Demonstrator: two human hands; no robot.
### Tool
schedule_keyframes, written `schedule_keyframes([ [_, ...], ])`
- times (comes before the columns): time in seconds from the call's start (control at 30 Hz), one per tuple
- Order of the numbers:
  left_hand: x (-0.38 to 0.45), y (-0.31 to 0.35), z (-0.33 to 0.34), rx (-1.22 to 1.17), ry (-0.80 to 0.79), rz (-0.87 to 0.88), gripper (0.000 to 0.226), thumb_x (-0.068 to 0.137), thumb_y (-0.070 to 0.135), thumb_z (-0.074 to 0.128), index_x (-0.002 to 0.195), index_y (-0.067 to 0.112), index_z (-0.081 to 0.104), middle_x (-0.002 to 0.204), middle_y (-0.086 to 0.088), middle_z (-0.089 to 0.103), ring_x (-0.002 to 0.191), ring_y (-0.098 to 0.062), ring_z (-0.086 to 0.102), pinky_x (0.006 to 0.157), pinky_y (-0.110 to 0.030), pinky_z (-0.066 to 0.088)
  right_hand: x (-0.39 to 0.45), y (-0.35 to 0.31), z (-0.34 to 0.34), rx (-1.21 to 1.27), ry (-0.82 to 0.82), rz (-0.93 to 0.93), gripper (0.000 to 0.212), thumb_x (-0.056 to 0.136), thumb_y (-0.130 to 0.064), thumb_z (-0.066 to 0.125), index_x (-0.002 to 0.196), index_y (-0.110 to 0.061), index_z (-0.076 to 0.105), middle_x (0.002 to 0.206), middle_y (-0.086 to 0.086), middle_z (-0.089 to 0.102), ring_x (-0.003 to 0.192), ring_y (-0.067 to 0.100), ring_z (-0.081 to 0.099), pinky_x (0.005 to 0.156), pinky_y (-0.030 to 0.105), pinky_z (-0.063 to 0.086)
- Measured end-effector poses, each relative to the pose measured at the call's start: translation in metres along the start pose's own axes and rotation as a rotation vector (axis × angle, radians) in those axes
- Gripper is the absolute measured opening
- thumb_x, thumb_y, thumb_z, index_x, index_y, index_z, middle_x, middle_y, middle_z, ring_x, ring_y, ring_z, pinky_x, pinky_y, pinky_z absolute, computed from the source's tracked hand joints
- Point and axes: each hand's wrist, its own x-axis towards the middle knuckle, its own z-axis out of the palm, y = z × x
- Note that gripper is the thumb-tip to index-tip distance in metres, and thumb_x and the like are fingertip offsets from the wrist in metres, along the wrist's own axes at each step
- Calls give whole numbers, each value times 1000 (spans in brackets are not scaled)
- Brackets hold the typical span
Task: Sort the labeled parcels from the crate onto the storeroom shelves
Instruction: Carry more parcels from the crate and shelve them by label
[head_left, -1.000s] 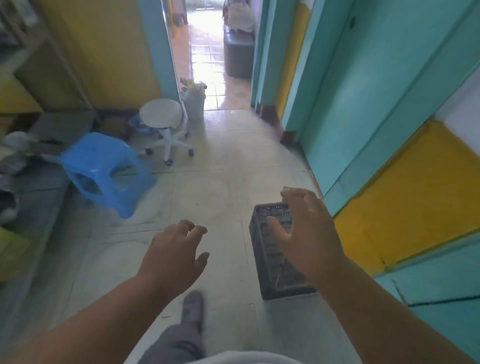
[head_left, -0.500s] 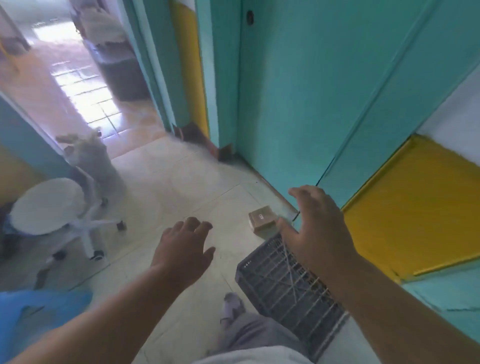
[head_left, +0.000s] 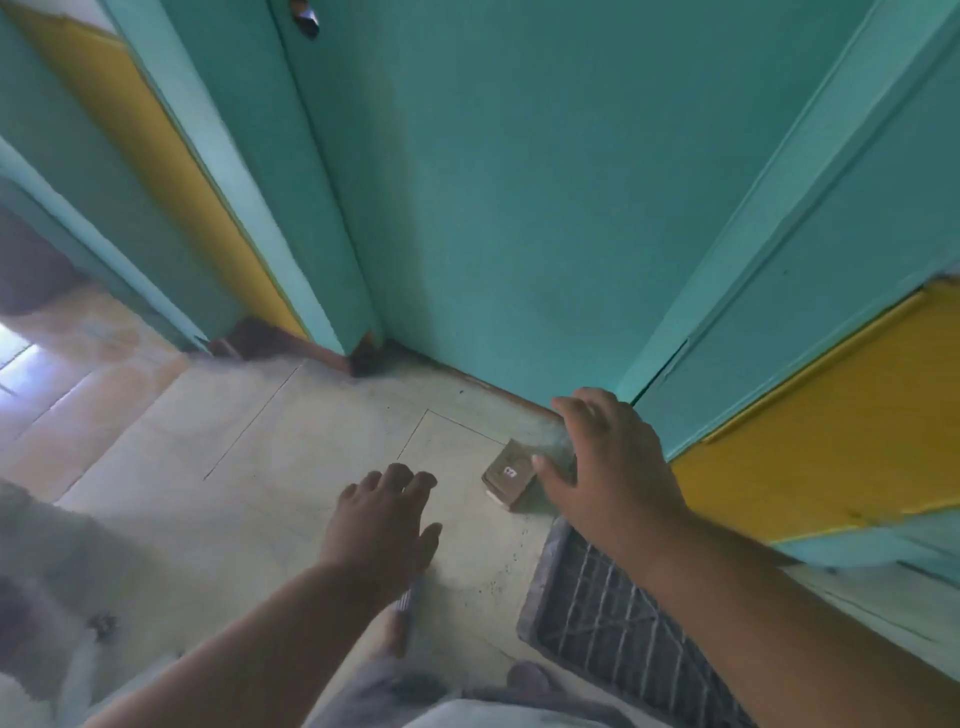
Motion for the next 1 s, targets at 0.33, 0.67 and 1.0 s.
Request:
schedule_keyframes([
  [0.33, 193, -79, 99, 98, -252, 210, 50, 94, 46, 51, 140, 30, 44, 136, 4, 48, 124, -21, 49, 101, -35, 40, 93, 25, 167, 5, -185, 418, 56, 94, -45, 57, 141, -19, 43, 140, 5, 48, 126, 23, 46, 102, 39, 43],
  [0.67, 382, -82, 369, 107, -327, 246, 51, 93, 48, 54, 138, 27, 44, 134, 1, 52, 121, -22, 52, 99, -37, 44, 152, 164, 469, 33, -253, 504, 51, 93, -39, 56, 138, -15, 48, 136, 6, 49, 124, 24, 47, 101, 43, 45],
  [1.0, 476, -80, 547, -195, -422, 46, 64, 96, 47, 53, 149, 27, 25, 134, -7, 57, 110, -30, 61, 86, -44, 56, 225, 283, 642, -71, -383, 417, 68, 92, -44, 64, 148, -17, 38, 141, 11, 45, 120, 29, 53, 101, 43, 50],
])
